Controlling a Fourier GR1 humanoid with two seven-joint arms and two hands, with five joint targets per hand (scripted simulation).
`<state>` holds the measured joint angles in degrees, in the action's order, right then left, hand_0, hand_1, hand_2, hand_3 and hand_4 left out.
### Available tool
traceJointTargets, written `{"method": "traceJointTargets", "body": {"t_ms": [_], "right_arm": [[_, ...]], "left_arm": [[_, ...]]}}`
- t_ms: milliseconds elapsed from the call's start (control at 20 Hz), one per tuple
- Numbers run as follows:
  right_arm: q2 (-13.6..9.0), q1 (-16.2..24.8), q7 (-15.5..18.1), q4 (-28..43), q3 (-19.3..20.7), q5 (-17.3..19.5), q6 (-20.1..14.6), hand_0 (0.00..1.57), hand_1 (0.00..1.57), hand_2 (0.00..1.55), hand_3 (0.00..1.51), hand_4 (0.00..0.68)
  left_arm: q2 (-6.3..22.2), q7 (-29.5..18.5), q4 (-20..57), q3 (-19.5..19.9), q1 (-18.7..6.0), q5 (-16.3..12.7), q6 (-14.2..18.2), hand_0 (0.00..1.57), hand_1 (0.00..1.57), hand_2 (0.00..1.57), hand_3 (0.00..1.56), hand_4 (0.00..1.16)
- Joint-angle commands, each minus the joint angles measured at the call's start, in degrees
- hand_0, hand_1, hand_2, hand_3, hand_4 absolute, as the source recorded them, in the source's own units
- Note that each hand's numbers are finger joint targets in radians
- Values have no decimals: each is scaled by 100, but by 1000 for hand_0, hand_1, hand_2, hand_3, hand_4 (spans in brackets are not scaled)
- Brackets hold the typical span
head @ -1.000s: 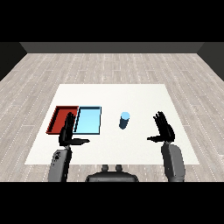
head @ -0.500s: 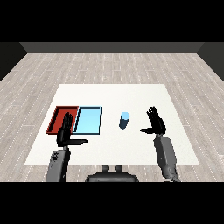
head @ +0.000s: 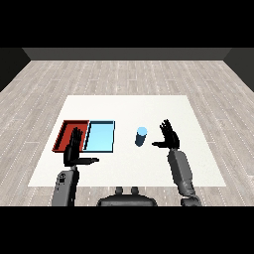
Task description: Pick the blue can and put it in the blue box
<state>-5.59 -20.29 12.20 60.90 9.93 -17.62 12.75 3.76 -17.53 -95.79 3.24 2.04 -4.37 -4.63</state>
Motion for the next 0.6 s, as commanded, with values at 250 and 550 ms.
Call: {"method": "traceJointTargets", "body": {"t_ms": [250, 550], "right_arm": [[231, -469, 303, -814, -149, 61, -33, 0, 0, 0, 0, 0], [425, -906, 784, -1587, -334, 434, -245, 0, 0, 0, 0, 0]], "left_arm": [[-191, -120, -336, -267, 458, 218, 37, 0, 0, 0, 0, 0], [-41, 71, -166, 17, 173, -30, -65, 0, 0, 0, 0, 0]]}}
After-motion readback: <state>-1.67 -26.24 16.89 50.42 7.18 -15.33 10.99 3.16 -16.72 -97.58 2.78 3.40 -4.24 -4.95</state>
